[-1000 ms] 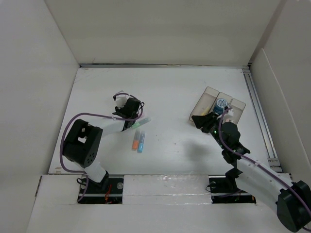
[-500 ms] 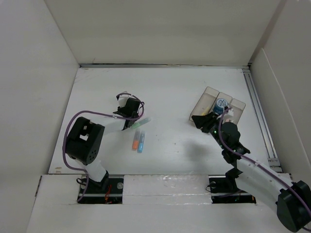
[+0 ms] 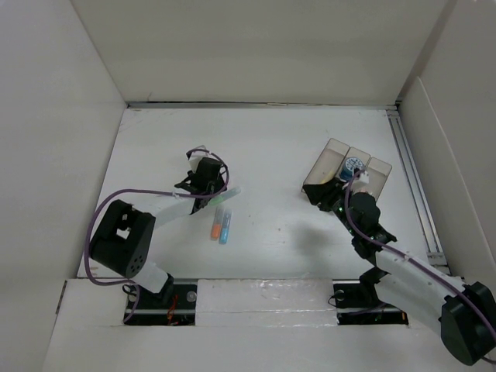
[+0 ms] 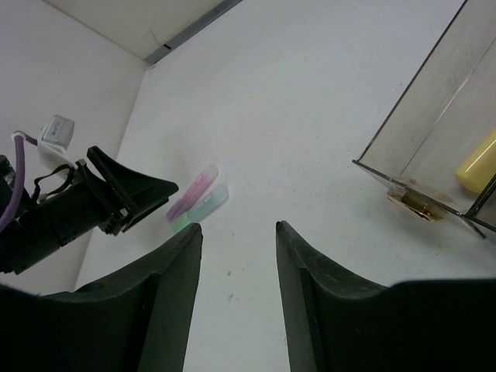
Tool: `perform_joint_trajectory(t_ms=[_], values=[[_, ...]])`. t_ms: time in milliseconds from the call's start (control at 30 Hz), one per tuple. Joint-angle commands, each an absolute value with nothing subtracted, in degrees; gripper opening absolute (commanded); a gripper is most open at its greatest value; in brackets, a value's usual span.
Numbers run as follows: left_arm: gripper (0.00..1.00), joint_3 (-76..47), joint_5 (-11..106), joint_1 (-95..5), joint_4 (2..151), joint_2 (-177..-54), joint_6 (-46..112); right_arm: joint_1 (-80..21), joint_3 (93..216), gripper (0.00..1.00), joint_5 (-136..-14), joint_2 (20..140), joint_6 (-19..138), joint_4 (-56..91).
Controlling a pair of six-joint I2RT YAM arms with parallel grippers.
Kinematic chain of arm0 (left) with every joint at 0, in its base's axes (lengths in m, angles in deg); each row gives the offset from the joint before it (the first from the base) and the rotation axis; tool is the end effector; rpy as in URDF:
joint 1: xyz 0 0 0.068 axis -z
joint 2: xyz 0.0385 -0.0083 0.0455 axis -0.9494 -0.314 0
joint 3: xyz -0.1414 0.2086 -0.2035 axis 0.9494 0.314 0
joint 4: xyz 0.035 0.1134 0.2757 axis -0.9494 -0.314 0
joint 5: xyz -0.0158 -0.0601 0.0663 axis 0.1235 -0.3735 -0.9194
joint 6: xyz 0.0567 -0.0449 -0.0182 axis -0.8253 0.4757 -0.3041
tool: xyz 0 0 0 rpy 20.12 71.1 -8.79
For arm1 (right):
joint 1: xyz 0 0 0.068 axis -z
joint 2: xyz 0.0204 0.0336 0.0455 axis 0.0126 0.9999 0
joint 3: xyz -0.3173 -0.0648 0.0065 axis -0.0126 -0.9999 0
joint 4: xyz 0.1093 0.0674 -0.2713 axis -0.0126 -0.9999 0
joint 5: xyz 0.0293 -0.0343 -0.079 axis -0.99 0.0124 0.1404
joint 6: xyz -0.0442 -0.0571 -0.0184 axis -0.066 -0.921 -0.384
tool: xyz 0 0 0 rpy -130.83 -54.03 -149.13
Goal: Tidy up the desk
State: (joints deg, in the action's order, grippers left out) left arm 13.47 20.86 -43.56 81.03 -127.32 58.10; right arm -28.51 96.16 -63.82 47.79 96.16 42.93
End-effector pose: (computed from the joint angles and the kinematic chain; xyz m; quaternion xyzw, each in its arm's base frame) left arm 0.3281 -0.1527 0.1976 -0.1340 0.8745 -0.1146 0.4519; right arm 0.1986 0.1005 0.2371 0.1226 0.7374 0.3699 0.5517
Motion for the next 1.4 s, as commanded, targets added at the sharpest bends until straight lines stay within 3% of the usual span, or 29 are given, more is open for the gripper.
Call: perform_joint_trajectory(t_ms=[0,367,733,833,867,967,1200,1367], values=[[0.43,14.39,22.13,-43.49,82.22,-125.35,55.21,-28.93,98.92,0.49,-64.46,48.12,95.11,46.22],[0.41,12.10,25.12,-43.49,83.36,-131.50,48.97,-29.46,98.84,0.49,-63.93,48.04,94.93,46.22],[0.35,9.30,20.91,-43.49,80.64,-135.63,48.53,-29.46,98.92,0.49,-63.93,48.30,94.84,46.31],[0.29,8.07,20.64,-43.49,79.32,-136.78,48.62,-29.46,98.92,0.49,-63.66,47.95,94.93,46.13],[0.16,7.80,20.55,-43.49,78.88,-137.04,48.70,-29.46,98.92,0.49,-63.66,47.86,94.93,46.13],[0.00,7.19,19.85,-43.49,78.53,-137.48,49.14,-29.99,98.84,0.49,-63.40,47.60,94.75,45.96],[0.00,7.53,18.80,-43.49,78.44,-135.91,50.37,-29.99,98.92,0.49,-63.22,47.42,94.67,45.69],[0.00,8.77,18.53,-43.49,78.96,-128.44,51.52,-29.99,98.92,0.49,-63.13,46.90,94.67,45.60]])
